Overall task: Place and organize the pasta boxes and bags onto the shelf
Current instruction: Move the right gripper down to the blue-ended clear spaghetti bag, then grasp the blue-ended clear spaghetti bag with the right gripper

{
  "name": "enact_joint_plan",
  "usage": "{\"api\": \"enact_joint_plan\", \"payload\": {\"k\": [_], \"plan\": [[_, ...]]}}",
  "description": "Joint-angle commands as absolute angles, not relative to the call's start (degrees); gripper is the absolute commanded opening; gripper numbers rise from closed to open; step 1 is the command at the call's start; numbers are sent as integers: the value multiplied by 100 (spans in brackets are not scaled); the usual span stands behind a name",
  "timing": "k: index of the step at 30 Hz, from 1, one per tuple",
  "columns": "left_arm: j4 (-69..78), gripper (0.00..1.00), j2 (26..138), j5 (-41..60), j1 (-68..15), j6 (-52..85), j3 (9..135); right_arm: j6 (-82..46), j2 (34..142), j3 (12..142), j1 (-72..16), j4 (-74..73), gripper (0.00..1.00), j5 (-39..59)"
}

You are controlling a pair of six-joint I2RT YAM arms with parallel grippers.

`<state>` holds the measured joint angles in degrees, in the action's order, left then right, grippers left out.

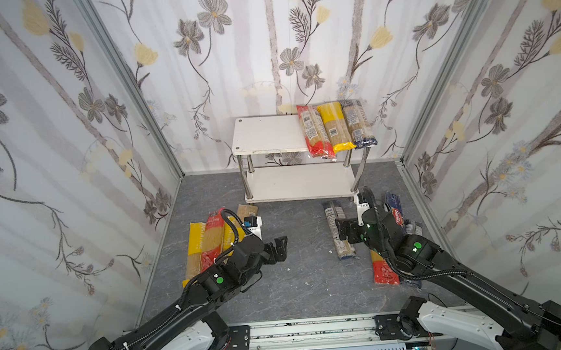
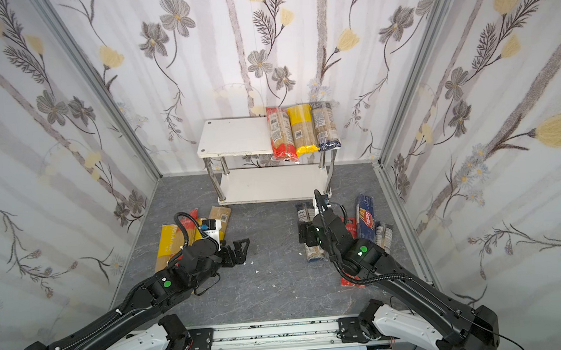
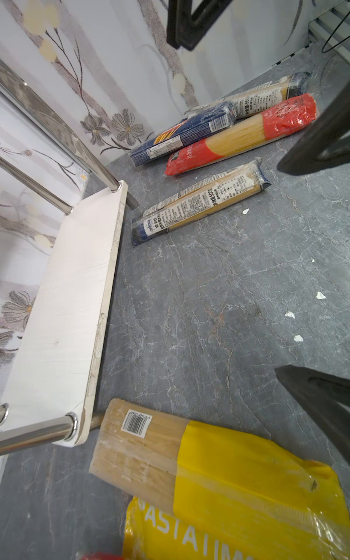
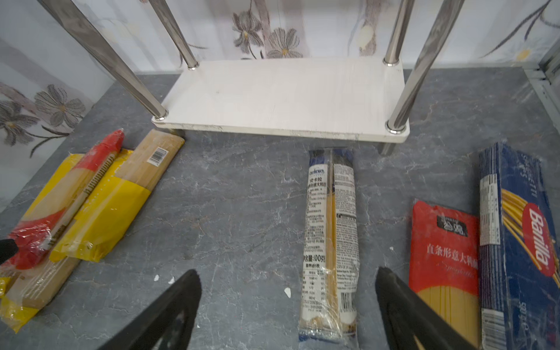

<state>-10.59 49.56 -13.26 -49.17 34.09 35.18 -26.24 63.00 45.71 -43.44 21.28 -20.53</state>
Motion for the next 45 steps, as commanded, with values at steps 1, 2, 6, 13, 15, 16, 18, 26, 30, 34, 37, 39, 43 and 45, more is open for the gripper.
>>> {"api": "enact_joint_plan", "payload": {"k": [1, 2, 6, 13, 15, 16, 18, 26, 30, 34, 37, 39, 43, 45], "plan": [[-664, 100, 5050, -1322, -4975, 3676, 3393, -3014, 6228, 3991, -4342, 1523, 93, -2035], [-606, 100, 5115, -1327, -5010, 3721, 3366, -3065, 6243, 3823, -4342, 1434, 94, -2006], [-358, 100, 5426, -1327, -5188, 3888, 3272, -3248, 6373, 3345, -4333, 1164, 98, -1984], [-35, 100, 6128, -1362, -5548, 3990, 3329, -3321, 7030, 2955, -4224, 760, 100, -2041], [29, 100, 6305, -1381, -5645, 3990, 3374, -3316, 7214, 2864, -4195, 568, 100, -2000], [58, 100, 6376, -1396, -5683, 3995, 3383, -3327, 7289, 2821, -4185, 476, 100, -1979], [133, 100, 6517, -1414, -5751, 3999, 3411, -3319, 7458, 2753, -4134, 291, 100, -1936], [316, 100, 6898, -1373, -5967, 4061, 3437, -3456, 8006, 2865, -4044, 132, 100, -1931], [331, 100, 6887, -1395, -6004, 4069, 3387, -3550, 8347, 2925, -4032, 3, 100, -1872], [343, 100, 6755, -1453, -6000, 4048, 3285, -3595, 8726, 3047, -4025, -73, 100, -1912], [343, 100, 6639, -1509, -6007, 4039, 3196, -3614, 8955, 3117, -4025, -164, 100, -1915], [343, 100, 6577, -1545, -6005, 4034, 3128, -3642, 9077, 3143, -4025, -259, 100, -1875], [343, 100, 6530, -1595, -6005, 4025, 3050, -3686, 9411, 3174, -4025, -367, 99, -1909], [343, 100, 6522, -1609, -6005, 4012, 3027, -3699, 9576, 3195, -4025, -408, 98, -1899]]}}
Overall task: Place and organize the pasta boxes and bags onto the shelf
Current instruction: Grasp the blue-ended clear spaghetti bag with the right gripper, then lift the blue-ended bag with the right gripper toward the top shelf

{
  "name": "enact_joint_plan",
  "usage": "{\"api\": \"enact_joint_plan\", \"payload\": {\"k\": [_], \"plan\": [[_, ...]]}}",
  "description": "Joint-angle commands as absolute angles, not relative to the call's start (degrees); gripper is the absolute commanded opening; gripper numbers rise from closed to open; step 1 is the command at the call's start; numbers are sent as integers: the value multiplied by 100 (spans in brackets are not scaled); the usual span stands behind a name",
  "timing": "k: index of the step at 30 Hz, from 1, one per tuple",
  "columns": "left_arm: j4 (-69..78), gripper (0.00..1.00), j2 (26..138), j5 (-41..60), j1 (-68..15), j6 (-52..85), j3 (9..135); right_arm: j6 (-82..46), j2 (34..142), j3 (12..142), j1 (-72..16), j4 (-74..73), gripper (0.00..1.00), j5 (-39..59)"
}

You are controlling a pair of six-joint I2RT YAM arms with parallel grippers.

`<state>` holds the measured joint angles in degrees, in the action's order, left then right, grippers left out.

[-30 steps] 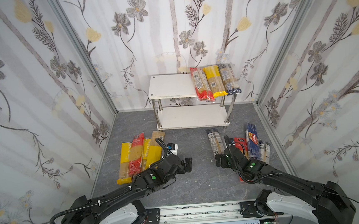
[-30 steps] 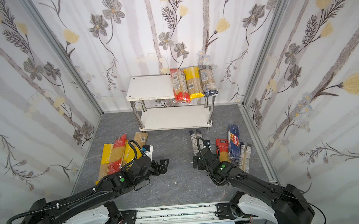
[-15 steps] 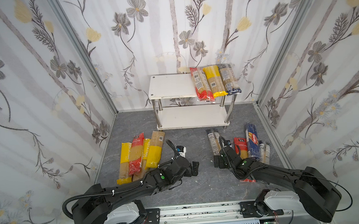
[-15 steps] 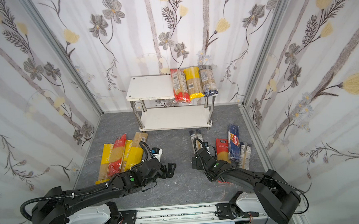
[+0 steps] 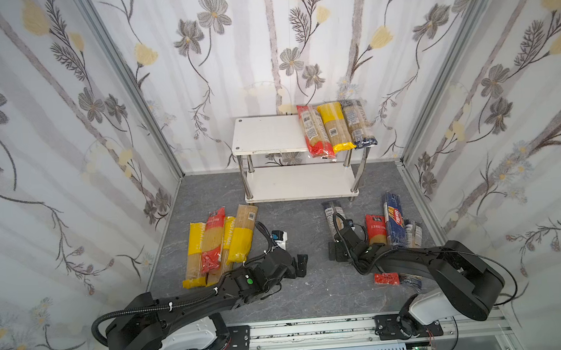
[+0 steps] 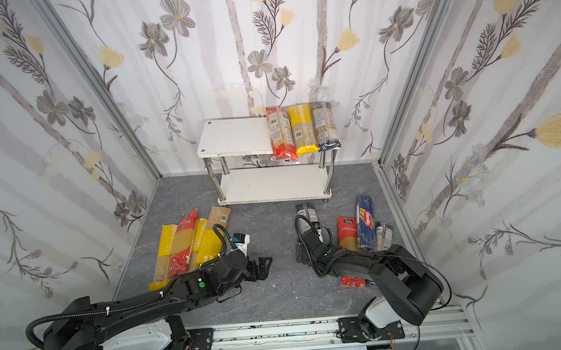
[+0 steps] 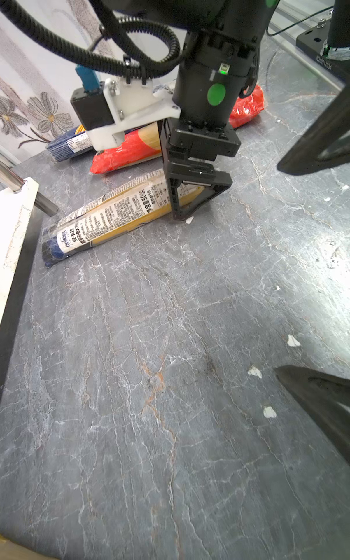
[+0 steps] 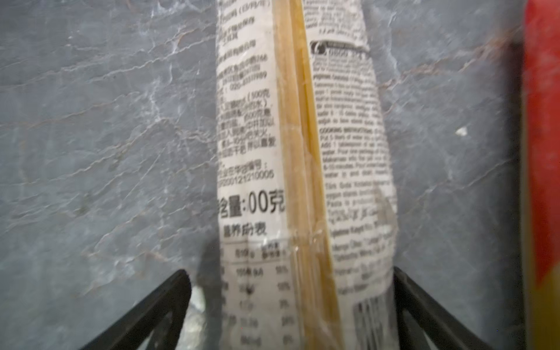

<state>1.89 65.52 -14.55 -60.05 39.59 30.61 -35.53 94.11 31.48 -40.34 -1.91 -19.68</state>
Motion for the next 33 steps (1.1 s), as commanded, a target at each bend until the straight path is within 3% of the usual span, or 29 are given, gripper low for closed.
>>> {"api": "enact_joint_plan", "payload": {"k": [1, 4, 10, 15, 19, 33], "plan": [[345, 100, 6521, -1612, -6007, 4009, 3017, -3707, 9641, 3191, -4025, -428, 98, -1898], [343, 100, 6513, -1643, -5992, 3973, 2995, -3760, 9818, 3181, -4030, -514, 89, -1845], [343, 100, 6444, -1680, -6004, 3947, 2946, -3821, 9910, 3095, -4026, -598, 45, -1685], [342, 100, 6299, -1719, -6011, 3981, 2862, -3779, 9702, 3035, -4082, -511, 29, -1483], [333, 100, 6083, -1727, -6003, 4023, 2764, -3805, 9311, 2975, -4178, -277, 25, -1432], [257, 100, 4605, -1809, -6005, 4139, 2148, -3941, 7162, 3183, -4818, 1182, 23, -1533]]}}
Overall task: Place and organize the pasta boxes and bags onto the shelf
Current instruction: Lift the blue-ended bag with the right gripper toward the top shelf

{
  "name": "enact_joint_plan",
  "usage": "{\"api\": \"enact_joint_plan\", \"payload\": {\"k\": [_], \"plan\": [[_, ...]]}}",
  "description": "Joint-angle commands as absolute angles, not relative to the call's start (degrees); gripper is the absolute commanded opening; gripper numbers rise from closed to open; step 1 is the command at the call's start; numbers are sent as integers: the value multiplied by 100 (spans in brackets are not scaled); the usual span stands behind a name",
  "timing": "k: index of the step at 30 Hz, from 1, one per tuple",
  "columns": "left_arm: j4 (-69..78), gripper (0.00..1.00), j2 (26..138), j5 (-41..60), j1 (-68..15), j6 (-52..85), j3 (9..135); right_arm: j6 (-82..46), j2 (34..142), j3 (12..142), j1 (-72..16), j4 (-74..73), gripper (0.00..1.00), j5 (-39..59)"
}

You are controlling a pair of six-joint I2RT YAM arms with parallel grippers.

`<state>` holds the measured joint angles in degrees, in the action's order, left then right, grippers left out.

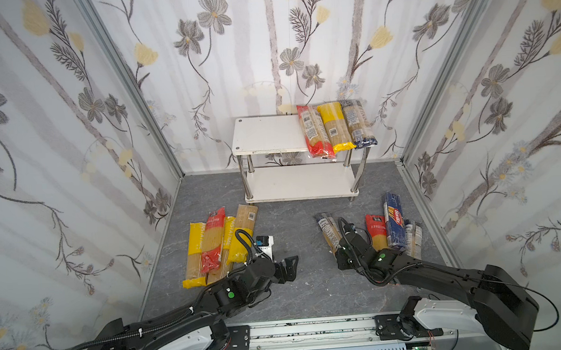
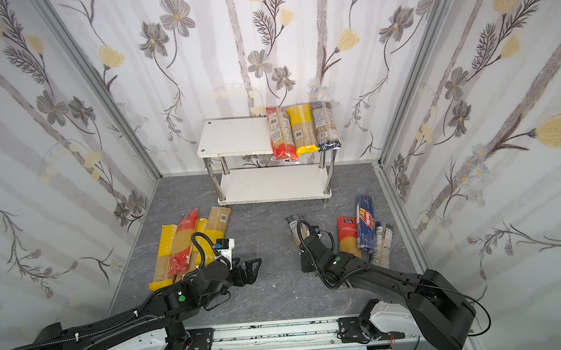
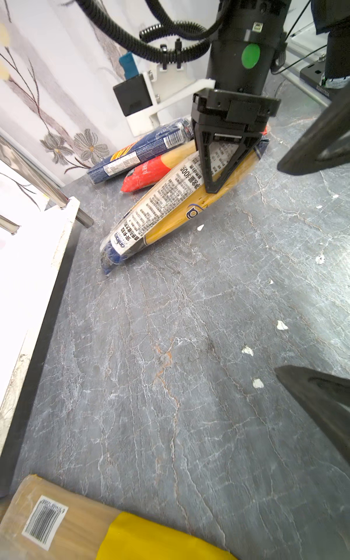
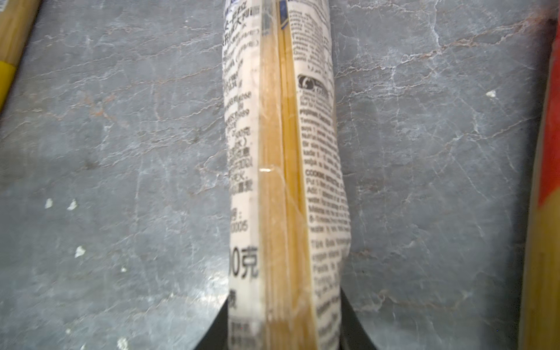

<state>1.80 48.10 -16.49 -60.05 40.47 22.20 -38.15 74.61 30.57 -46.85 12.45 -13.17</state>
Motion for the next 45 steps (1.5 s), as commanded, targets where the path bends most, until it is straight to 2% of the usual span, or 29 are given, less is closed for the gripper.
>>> {"api": "enact_joint_plan", "payload": {"k": [1, 12, 18, 25, 32, 36, 45], "plan": [[234, 100, 4478, -1818, -5999, 4148, 2118, -3974, 6994, 3215, -4898, 1317, 23, -1553], [-440, 100, 3784, -1922, -6008, 3955, 2647, -4540, 5419, 3911, -5961, 2901, 23, -2194], [-844, 100, 3821, -2077, -5990, 3562, 3470, -4676, 5286, 5003, -6719, 3769, 23, -2889], [-1010, 100, 3941, -2130, -6002, 3250, 4122, -4296, 6069, 6711, -7384, 4318, 24, -3582], [-1226, 100, 4115, -2366, -6009, 2925, 4569, -3273, 7066, 8412, -7387, 4294, 26, -4298], [-1542, 100, 4415, -2688, -5996, 2724, 5177, -2704, 7706, 9522, -7017, 4238, 26, -4372], [-1811, 100, 5061, -3099, -5637, 2177, 6202, -1736, 9622, 12107, -5800, 3955, 28, -3558]]}}
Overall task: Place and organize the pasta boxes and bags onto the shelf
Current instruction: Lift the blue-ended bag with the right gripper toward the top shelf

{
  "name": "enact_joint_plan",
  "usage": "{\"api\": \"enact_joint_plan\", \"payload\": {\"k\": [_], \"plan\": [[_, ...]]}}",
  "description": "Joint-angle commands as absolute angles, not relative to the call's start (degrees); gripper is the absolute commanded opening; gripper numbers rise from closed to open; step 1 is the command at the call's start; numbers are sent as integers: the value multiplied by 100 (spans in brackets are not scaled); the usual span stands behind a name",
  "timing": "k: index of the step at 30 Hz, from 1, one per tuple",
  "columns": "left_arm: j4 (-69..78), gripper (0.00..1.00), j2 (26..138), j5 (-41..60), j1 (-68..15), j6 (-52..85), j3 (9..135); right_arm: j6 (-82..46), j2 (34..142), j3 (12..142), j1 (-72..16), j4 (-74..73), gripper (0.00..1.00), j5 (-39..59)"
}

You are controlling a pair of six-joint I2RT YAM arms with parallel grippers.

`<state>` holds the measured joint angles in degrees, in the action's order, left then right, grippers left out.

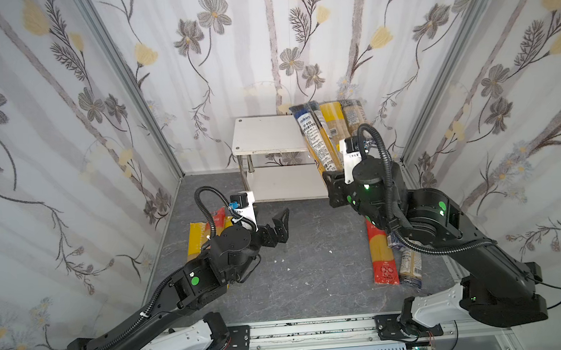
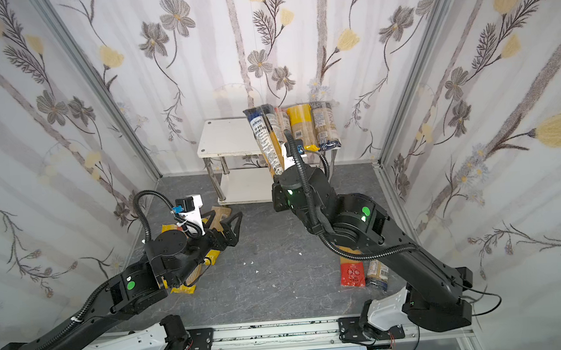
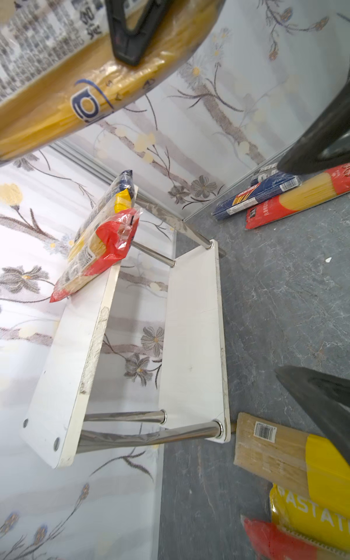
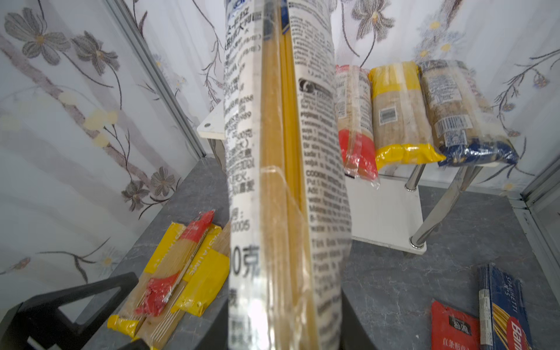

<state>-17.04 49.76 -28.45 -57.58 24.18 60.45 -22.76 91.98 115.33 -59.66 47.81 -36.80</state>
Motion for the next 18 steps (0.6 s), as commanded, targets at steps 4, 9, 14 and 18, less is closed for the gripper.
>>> {"api": "enact_joint_plan", "payload": {"k": [4, 9, 14, 18], "plan": [[-1819, 100, 5231, -2859, -5152, 2118, 6429, -1548, 10559, 13376, -5308, 3978, 29, -3171], [-1819, 100, 5429, -2383, -4579, 2127, 6490, -1465, 11404, 14168, -4735, 3699, 29, -2694], [-1809, 100, 5530, -2164, -4172, 2162, 6320, -1467, 11969, 14177, -4087, 3041, 30, -2141], [-1795, 100, 5647, -2044, -3996, 2153, 6231, -1548, 12423, 14177, -3831, 2551, 31, -2070]]}}
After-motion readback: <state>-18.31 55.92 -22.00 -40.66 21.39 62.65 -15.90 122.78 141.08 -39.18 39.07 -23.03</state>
